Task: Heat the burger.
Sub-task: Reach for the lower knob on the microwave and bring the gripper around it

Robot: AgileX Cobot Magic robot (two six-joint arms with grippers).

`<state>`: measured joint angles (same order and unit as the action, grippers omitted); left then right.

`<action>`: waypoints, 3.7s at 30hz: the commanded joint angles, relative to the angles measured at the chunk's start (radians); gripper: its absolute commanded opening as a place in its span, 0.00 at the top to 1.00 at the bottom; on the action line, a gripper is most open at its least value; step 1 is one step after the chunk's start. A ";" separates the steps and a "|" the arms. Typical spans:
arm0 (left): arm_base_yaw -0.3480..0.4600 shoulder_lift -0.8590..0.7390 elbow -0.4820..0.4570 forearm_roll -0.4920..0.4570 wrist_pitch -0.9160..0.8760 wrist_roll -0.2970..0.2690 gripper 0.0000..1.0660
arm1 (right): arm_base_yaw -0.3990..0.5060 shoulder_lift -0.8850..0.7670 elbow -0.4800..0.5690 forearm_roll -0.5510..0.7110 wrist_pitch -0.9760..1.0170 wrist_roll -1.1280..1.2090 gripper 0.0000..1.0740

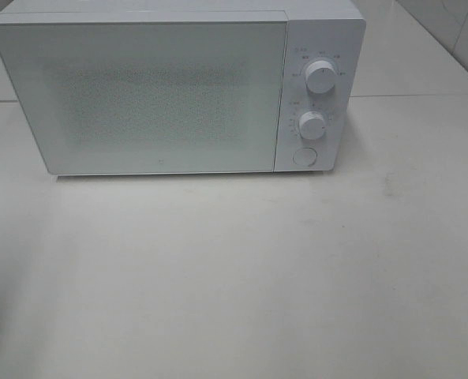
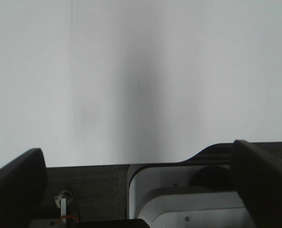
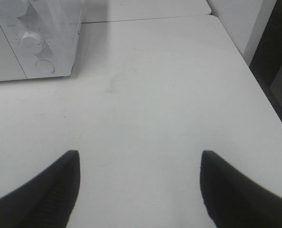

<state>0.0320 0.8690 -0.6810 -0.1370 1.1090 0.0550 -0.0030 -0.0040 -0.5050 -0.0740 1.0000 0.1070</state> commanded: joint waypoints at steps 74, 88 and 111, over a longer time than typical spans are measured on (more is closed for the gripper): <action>0.003 -0.896 0.161 0.038 -0.037 -0.009 0.07 | -0.007 -0.022 0.004 -0.003 -0.005 0.001 0.36; 0.003 -0.896 0.161 0.038 -0.037 -0.009 0.07 | -0.007 -0.001 -0.027 -0.006 -0.175 0.000 0.36; 0.003 -0.896 0.161 0.038 -0.037 -0.008 0.07 | -0.005 0.422 -0.027 -0.004 -0.488 0.000 0.36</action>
<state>0.0320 -0.0050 -0.5220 -0.0970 1.0830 0.0510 -0.0030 0.4150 -0.5190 -0.0740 0.5310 0.1070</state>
